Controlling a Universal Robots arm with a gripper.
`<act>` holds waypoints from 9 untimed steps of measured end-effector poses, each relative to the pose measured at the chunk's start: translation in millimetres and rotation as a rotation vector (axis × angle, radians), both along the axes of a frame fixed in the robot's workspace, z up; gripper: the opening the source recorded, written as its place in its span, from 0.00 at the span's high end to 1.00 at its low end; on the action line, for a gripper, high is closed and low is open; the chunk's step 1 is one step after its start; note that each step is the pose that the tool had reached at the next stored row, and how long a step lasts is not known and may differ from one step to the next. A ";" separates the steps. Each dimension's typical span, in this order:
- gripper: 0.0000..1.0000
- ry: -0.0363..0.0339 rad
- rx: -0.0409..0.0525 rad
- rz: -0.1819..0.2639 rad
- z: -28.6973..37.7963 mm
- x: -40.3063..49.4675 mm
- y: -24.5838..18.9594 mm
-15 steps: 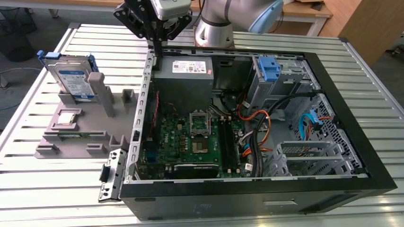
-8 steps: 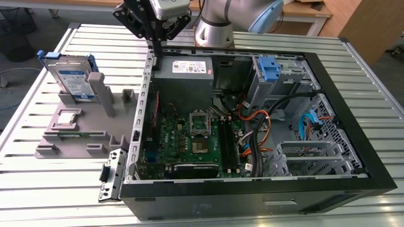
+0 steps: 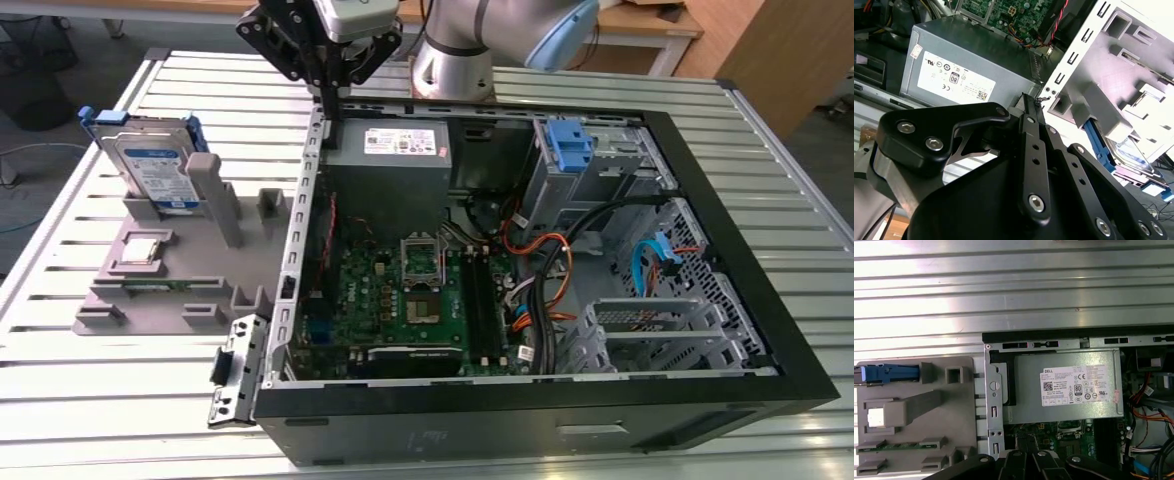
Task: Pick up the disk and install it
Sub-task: 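Reach for the disk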
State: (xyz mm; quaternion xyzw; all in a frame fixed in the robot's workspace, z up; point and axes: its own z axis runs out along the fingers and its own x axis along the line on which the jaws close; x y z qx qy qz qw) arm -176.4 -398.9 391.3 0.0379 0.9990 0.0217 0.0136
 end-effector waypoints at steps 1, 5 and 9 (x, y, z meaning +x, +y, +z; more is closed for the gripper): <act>0.90 0.0000 0.0001 0.000 0.0 0.0 0.0; 0.90 0.0000 0.0000 0.000 0.0 0.0 0.0; 0.90 -0.0001 0.0001 0.000 -0.1 -1.1 0.0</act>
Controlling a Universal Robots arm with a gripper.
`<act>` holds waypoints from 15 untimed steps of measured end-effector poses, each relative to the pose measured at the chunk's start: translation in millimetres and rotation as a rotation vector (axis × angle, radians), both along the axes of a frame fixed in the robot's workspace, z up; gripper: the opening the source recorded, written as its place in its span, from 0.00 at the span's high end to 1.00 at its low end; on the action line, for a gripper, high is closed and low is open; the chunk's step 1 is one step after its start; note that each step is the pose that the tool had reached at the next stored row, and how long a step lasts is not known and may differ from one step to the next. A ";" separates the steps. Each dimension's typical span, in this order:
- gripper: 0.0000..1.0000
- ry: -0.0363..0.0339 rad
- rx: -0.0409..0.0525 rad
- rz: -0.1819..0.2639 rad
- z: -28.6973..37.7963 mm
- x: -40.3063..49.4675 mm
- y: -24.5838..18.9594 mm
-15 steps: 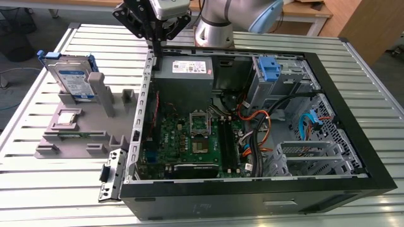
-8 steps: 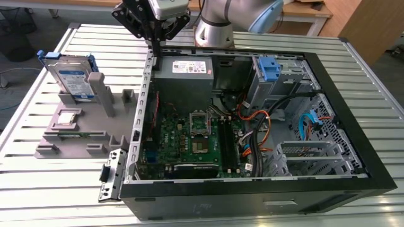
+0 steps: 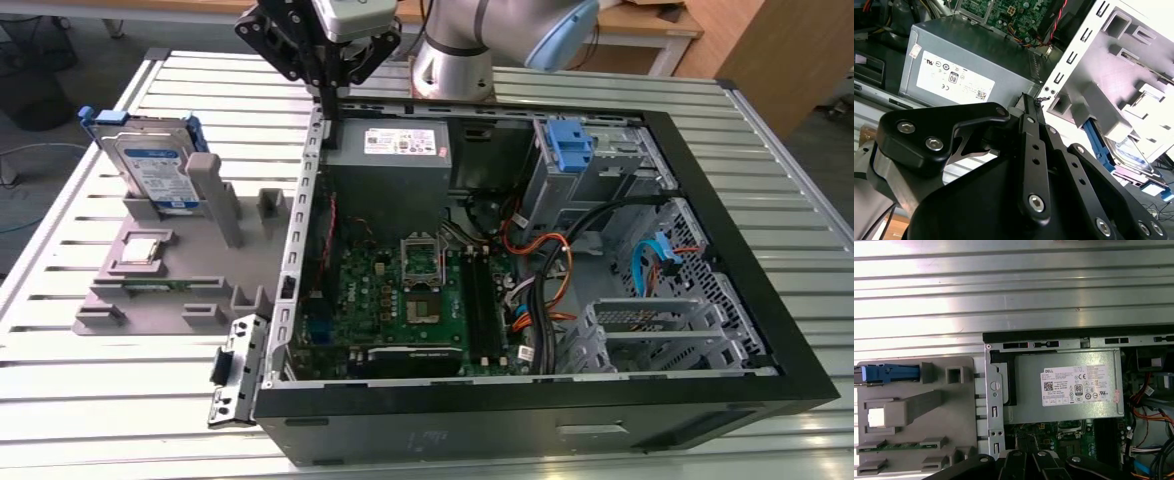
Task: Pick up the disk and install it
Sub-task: 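Reach for the disk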
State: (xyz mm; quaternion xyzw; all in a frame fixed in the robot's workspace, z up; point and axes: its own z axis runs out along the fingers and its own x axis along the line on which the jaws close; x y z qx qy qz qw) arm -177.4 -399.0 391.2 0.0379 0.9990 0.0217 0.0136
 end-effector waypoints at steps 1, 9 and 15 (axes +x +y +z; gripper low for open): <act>0.90 0.0000 0.0000 0.000 0.0 -0.7 0.0; 0.90 0.0000 0.0000 0.000 -1.3 -4.9 0.0; 0.90 0.0001 -0.0001 0.000 -1.4 -7.5 0.0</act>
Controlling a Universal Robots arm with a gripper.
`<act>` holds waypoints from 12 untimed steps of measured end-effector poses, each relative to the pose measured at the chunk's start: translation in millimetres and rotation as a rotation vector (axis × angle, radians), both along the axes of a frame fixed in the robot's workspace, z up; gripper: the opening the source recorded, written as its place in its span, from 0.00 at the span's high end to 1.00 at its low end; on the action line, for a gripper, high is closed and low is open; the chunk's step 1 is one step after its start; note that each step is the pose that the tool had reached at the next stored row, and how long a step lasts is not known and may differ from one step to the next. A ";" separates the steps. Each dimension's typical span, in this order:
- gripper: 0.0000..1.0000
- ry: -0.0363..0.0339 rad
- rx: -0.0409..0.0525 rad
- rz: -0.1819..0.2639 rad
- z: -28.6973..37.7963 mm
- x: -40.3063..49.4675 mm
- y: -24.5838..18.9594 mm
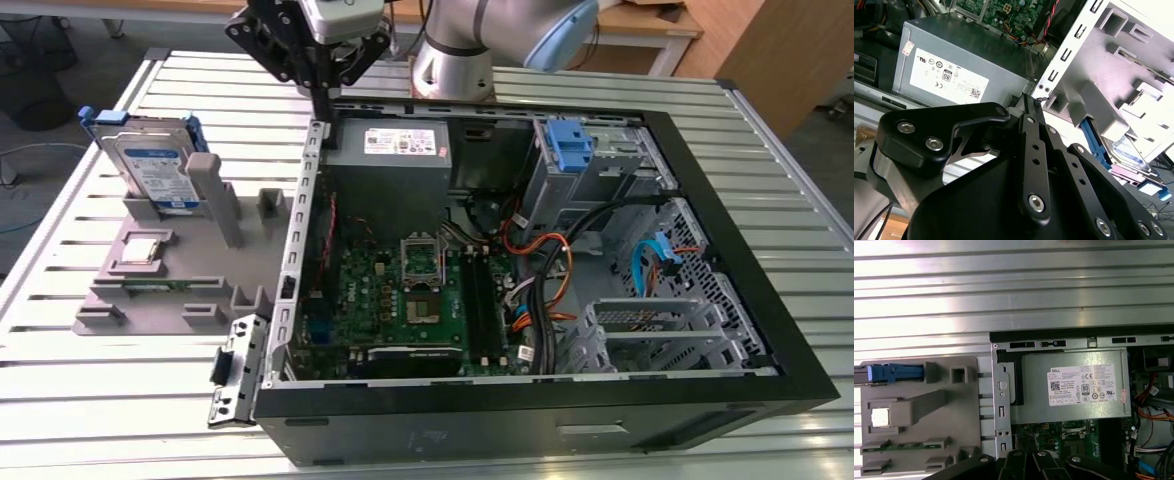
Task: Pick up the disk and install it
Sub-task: 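Reach for the disk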
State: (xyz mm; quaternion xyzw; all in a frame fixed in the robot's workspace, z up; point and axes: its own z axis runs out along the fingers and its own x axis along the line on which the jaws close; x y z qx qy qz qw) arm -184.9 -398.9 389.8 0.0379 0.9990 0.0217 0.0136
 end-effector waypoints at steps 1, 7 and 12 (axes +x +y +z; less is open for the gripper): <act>0.90 -0.0001 0.0001 0.000 -0.1 -0.5 0.0; 0.90 0.0000 0.0000 0.000 -0.1 -0.8 0.0; 0.90 0.0000 0.0000 0.000 -0.1 -1.9 0.0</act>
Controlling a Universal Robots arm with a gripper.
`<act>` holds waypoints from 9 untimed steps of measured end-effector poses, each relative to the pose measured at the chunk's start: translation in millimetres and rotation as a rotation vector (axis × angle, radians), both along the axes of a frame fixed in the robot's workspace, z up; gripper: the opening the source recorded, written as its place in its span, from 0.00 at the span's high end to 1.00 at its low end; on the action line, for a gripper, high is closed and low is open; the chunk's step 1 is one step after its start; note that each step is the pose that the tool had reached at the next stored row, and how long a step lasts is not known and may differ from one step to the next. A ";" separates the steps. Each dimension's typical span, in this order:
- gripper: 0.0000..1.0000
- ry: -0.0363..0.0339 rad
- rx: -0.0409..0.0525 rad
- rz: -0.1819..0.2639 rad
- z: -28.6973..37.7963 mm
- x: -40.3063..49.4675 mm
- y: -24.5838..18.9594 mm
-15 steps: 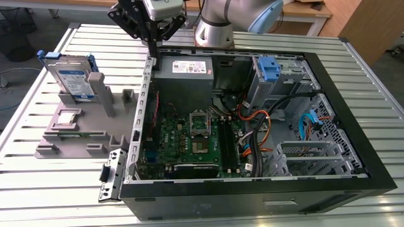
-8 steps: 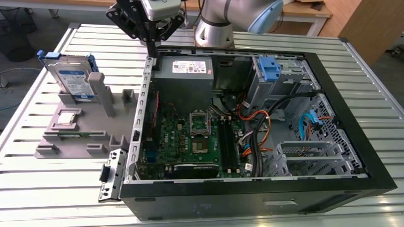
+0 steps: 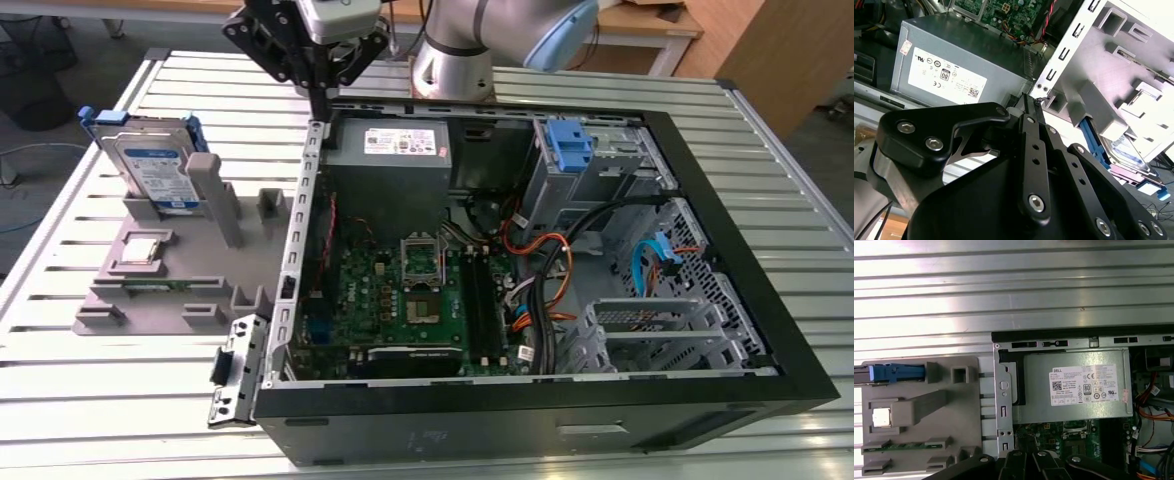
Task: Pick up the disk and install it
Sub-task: 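Reach for the disk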
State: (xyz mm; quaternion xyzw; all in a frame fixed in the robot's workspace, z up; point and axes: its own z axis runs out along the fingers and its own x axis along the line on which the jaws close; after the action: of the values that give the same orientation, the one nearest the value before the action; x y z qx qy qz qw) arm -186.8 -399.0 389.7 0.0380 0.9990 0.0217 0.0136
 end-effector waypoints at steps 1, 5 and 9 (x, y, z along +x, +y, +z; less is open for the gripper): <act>0.90 0.0000 0.0001 0.000 0.0 -0.6 0.0; 0.90 0.0000 0.0001 0.000 -0.2 -4.1 0.0; 0.90 0.0000 0.0001 0.000 -0.3 -7.1 0.0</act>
State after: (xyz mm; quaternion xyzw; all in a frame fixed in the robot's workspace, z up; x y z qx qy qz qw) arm -193.9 -398.9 389.4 0.0379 0.9990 0.0217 0.0136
